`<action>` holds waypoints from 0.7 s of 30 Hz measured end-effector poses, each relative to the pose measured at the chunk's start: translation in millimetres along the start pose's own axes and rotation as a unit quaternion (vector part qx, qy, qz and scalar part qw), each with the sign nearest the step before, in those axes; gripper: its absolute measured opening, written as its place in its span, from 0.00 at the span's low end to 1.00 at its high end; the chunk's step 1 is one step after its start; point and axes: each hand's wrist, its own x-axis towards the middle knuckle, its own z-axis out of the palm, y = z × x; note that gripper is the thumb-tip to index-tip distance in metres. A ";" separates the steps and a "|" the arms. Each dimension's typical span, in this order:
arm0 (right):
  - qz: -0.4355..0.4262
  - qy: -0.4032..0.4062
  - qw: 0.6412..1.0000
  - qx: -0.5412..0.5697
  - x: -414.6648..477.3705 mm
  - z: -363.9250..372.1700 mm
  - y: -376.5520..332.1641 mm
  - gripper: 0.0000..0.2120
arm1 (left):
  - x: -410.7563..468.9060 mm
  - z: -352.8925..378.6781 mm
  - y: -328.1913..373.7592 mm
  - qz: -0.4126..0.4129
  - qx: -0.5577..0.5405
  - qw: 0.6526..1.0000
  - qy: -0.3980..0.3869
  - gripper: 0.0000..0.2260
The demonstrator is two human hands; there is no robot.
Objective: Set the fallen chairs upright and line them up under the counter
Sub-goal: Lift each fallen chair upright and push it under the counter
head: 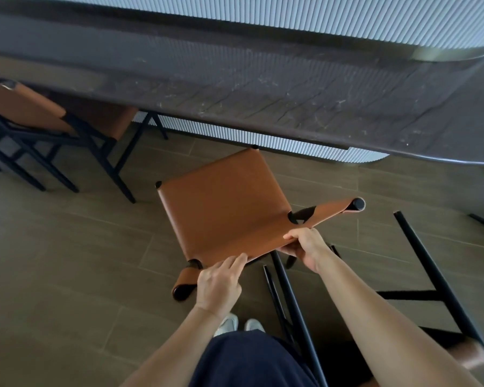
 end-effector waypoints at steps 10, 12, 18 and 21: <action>0.005 -0.004 1.000 0.025 -3.7 -0.1 1.7 0.07 | -1.4 1.7 2.0 0.001 0.032 0.999 0.026 0.22; 0.005 -0.006 1.000 0.021 -5.0 -0.7 2.0 0.07 | -2.9 1.1 2.6 0.001 0.031 0.999 0.026 0.23; 0.004 -0.009 1.000 0.027 -6.9 -0.2 1.1 0.07 | -2.3 1.7 3.6 -0.004 0.034 0.999 0.027 0.26; 0.006 -0.013 0.999 0.029 -7.2 0.0 0.6 0.07 | -2.1 2.1 2.8 -0.002 0.034 0.999 0.037 0.26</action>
